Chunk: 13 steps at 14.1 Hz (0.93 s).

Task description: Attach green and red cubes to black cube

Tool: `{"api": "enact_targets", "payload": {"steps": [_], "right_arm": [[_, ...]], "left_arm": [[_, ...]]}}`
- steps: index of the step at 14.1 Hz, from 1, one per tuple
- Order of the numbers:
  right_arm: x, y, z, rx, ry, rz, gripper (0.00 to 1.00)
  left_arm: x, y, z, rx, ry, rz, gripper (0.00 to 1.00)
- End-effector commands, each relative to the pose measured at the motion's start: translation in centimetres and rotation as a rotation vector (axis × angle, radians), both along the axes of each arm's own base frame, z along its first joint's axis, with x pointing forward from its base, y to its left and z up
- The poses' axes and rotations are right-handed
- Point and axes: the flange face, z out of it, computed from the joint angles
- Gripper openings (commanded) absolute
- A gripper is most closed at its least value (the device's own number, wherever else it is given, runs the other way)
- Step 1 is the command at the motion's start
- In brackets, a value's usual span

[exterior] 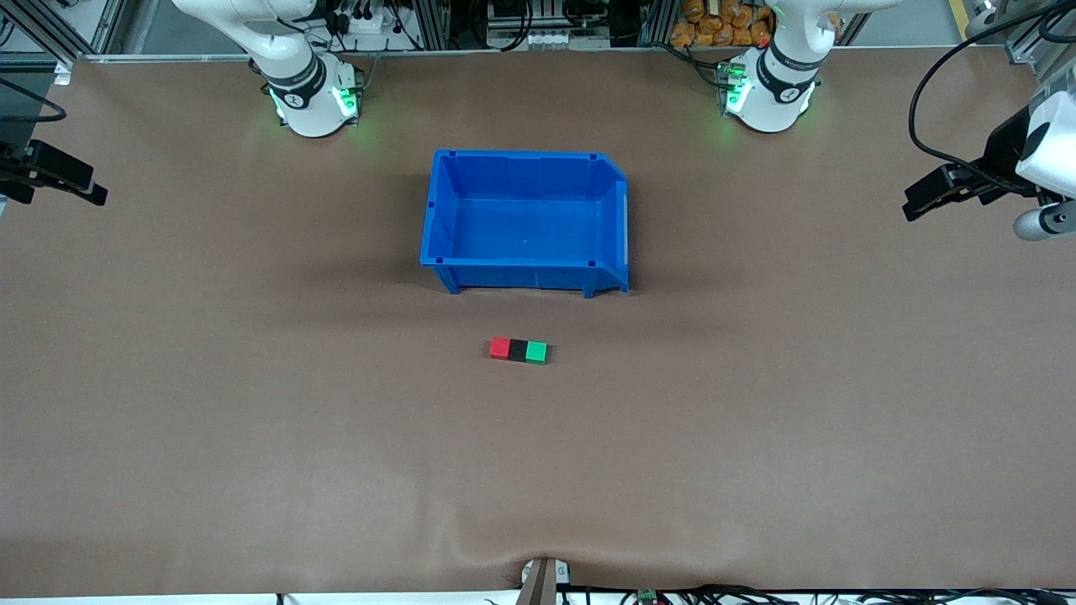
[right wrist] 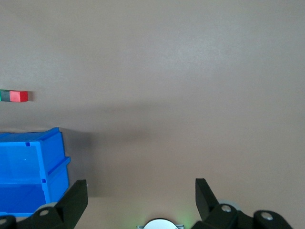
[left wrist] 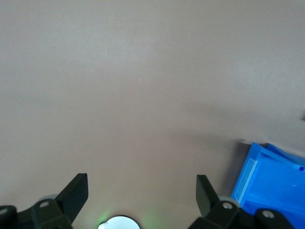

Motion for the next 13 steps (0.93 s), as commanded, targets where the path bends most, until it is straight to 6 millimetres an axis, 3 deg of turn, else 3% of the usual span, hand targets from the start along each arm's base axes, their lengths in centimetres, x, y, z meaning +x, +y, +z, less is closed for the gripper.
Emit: {"api": "enact_targets", "payload": {"steps": [1, 13], "right_arm": [[-0.39, 0.12, 0.38, 0.004, -0.004, -0.01, 1.0], [-0.19, 0.42, 0.11, 0.003, 0.002, -0.005, 1.0]], "left_arm": [[-0.39, 0.28, 1.85, -0.007, -0.036, -0.036, 1.0], [-0.33, 0.88, 1.87, -0.006, -0.037, -0.042, 1.0]]}}
